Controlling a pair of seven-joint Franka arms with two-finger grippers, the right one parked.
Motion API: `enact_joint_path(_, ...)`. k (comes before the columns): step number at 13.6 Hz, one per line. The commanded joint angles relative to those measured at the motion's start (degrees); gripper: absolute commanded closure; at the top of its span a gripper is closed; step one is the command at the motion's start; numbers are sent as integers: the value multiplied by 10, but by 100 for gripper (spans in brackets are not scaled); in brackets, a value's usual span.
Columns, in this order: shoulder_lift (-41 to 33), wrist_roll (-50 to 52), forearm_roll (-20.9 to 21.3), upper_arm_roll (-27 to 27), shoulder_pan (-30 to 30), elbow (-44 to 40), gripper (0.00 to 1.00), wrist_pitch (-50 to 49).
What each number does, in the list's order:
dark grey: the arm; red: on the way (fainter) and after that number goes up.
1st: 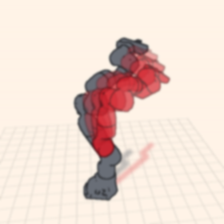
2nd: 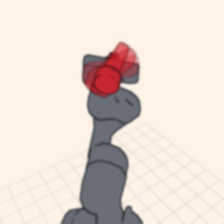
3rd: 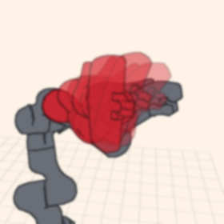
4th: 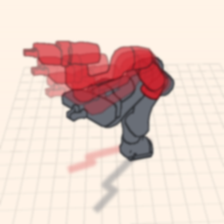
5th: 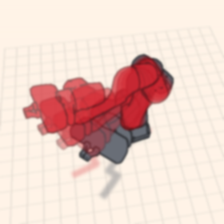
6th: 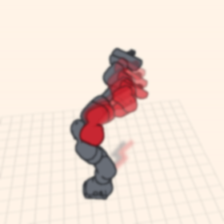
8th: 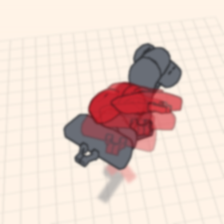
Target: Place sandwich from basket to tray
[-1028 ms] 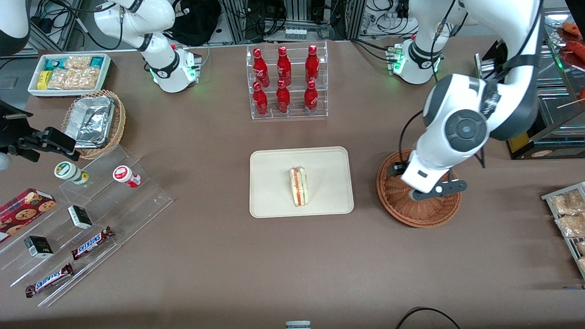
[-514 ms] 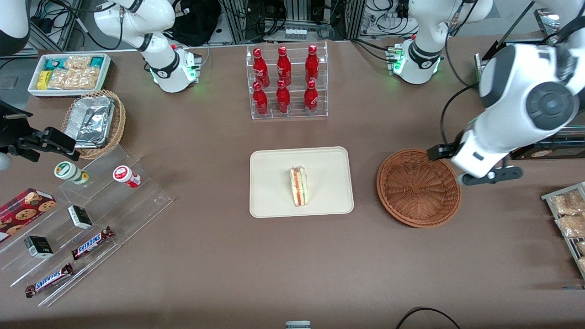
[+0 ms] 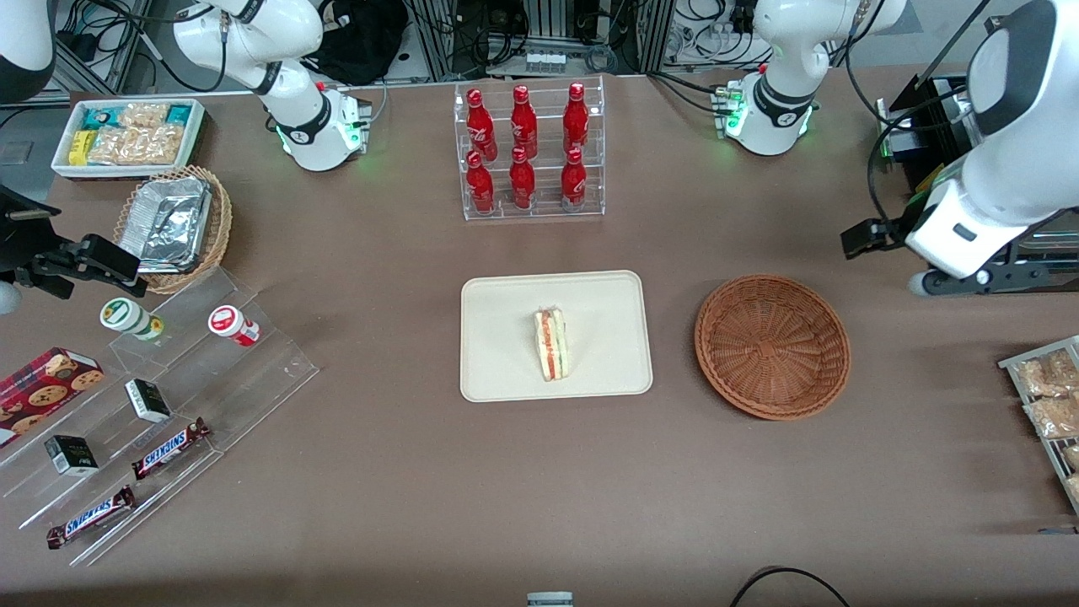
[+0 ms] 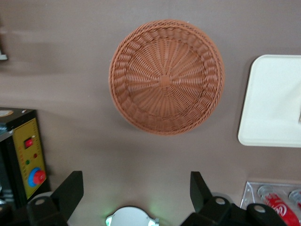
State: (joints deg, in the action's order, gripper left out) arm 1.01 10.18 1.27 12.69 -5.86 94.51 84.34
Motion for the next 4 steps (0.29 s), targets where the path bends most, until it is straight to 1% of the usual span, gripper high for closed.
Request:
enact_joint_path(1, -14, -23, -8, 10, -21, -38, 0, -60)
enact_joint_path(4, -21, -24, -7, 8, -26, -47, 0, -74)
